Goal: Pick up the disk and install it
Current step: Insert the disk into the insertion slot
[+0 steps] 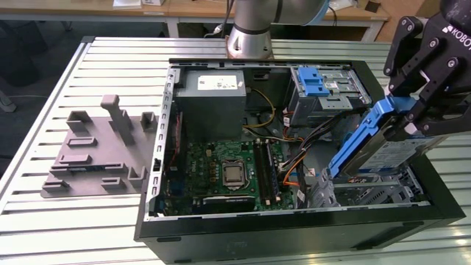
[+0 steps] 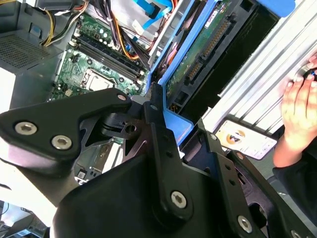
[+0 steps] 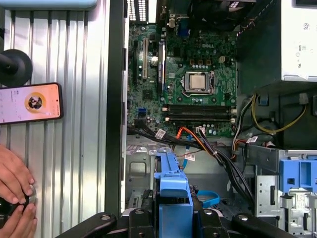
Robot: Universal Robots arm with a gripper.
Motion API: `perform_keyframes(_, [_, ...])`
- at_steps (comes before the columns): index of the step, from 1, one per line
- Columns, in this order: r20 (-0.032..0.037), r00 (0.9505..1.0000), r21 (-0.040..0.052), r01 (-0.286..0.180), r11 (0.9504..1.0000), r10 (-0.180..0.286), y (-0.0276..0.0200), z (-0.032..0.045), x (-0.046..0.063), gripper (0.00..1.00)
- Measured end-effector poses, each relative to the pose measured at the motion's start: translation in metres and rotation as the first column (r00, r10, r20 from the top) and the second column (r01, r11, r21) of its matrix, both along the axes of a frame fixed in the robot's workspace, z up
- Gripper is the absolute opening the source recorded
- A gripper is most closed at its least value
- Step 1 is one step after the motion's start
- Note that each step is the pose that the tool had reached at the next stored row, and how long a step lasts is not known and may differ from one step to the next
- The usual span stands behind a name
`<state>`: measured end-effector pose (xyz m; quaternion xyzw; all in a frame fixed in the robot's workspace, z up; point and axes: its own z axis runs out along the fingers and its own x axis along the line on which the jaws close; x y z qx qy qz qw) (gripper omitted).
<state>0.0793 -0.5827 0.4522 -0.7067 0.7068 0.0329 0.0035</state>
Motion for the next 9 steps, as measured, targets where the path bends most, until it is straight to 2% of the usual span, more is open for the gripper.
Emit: perform_keyframes(9, [0.0,1.0,0.0,0.0,1.0,0.0,0.0,-0.0039,0.0015,0.36])
